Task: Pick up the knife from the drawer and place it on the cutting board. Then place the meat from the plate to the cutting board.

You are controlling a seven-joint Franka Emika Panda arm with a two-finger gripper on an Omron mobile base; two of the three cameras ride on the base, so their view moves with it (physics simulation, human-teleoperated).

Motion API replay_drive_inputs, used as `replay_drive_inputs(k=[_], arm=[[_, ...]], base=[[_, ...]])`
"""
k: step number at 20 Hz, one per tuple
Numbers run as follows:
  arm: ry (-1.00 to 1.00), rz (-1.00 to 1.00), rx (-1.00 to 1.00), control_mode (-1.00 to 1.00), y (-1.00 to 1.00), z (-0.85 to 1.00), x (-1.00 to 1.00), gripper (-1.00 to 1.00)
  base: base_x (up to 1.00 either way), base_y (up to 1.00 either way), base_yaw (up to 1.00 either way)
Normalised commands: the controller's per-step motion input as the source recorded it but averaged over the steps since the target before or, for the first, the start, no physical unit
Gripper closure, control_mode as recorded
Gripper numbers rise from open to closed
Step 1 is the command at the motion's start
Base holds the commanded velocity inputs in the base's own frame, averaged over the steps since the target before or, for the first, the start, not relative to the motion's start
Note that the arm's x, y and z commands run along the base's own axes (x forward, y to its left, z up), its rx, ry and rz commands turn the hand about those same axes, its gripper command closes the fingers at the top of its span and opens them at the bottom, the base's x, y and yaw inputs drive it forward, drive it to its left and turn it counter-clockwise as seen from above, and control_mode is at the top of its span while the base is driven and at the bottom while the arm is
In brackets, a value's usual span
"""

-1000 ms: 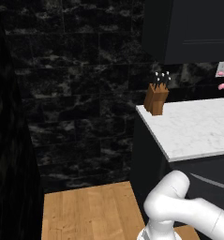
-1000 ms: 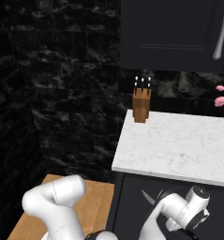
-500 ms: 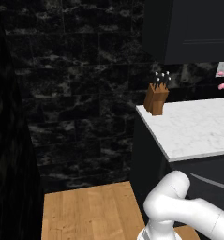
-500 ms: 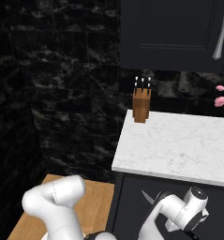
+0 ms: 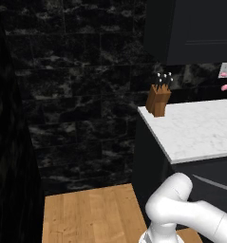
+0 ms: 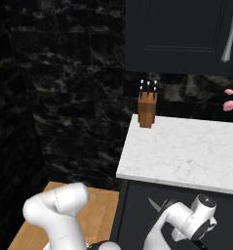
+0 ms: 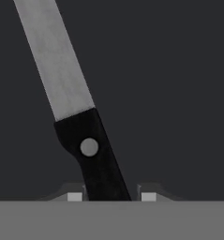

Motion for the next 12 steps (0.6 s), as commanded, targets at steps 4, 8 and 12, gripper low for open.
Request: replay_drive_inputs(k=[4,8,12], arm=[[0.0,0.0,0.0,-1.0,0.0,0.49,-0.22,1.0],[0.05,0.0,0.0,-1.0,0.0,0.64,-0.35,1.0],[0.1,0.01,0.0,-1.0,0.0,0.5,-0.36,1.0]], base=[[0.0,0.0,0.0],[0.0,0.0,0.0],[0.0,0.0,0.0]])
